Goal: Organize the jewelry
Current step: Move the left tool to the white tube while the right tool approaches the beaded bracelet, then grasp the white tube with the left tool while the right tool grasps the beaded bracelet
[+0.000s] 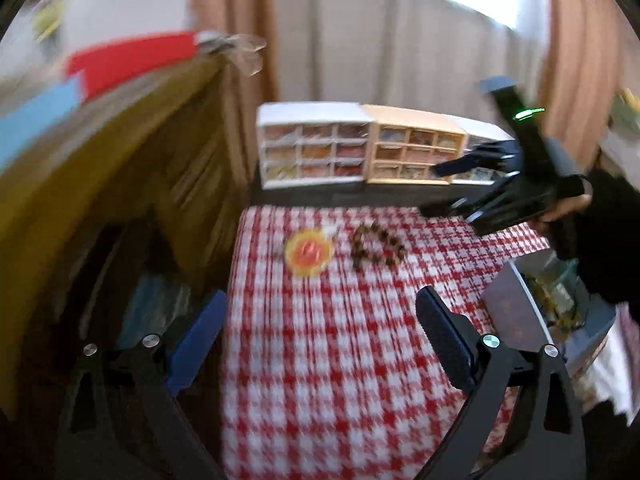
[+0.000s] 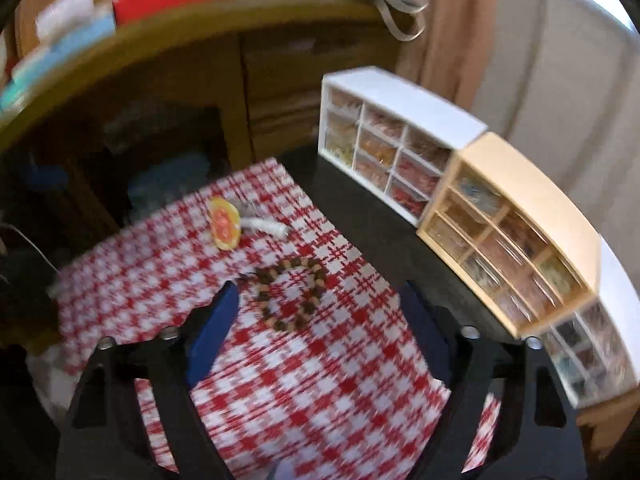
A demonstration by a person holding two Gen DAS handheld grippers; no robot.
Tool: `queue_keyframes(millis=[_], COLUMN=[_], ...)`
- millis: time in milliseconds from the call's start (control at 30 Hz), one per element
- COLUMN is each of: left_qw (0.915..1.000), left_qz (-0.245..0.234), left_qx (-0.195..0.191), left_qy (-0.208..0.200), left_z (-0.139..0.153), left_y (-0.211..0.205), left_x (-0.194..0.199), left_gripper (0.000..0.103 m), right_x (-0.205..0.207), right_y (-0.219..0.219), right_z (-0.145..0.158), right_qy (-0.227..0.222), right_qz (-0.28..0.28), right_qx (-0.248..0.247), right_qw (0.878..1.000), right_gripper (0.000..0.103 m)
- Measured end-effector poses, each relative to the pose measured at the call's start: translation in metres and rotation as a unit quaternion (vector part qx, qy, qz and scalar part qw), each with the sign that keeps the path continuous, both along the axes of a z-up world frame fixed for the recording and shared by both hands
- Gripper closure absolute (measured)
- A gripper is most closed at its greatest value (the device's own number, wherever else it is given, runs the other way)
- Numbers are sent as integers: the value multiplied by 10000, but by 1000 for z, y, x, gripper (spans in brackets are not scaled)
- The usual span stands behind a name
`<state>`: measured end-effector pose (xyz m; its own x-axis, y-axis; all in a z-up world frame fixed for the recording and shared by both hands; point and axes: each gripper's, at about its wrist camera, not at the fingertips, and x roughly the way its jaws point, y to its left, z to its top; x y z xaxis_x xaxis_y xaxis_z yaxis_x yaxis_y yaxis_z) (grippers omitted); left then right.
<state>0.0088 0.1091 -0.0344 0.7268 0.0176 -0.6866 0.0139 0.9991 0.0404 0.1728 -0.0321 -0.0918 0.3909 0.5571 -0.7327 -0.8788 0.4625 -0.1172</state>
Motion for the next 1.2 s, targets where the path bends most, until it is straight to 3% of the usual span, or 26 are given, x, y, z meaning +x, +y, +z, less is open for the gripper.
queue_keyframes(millis=[133, 267, 333, 433, 533, 633, 733, 833, 900, 1000, 1100, 1200], left_qw=[9977, 9893, 9815, 9703, 9565, 9473, 9402, 9336, 9314, 9307, 9306, 9253], left_qz=[-390, -699, -949, -1544, -2076, -2040, -2160, -2209, -2224, -2107, -2078, -2187], left_qx=[488, 871, 831, 626, 769, 1023, 1005, 1013, 1078, 1171, 1129, 1098], left_qy=[259, 942, 1437, 1756, 1899, 2250, 2435, 2634, 2671, 2752, 2792, 2896], left_z=[8, -3, -12, -16, -31, -51, -64, -77, -82, -91, -99, -106], left_y=[4, 9, 7, -4, -14, -15, -12, -8, -7, -2, 4, 5], left_x=[50, 111, 138, 155, 166, 181, 188, 193, 195, 203, 212, 217], left_gripper=[8, 8, 8, 8, 8, 17, 23, 25, 25, 41, 42, 42], right_x=[15, 24, 25, 23, 25, 30, 35, 37, 38, 42, 44, 45], right_y=[15, 22, 23, 24, 23, 21, 21, 24, 28, 35, 40, 45], right_z=[-15, -26, -27, -24, -21, -22, -27, -31, -34, -38, -44, -49], right_qy=[127, 413, 545, 410, 476, 564, 667, 842, 840, 874, 912, 905], right_qz=[-124, -63, 78, 259, 440, 568, 640, 733, 738, 705, 729, 711], right_qx=[-172, -241, -242, -339, -372, -429, -485, -450, -514, -600, -649, -722], right_qw=[9997, 9988, 9982, 9983, 9972, 9959, 9945, 9927, 9924, 9919, 9910, 9907], right_gripper=[35, 45, 47, 47, 50, 53, 63, 64, 65, 68, 69, 70])
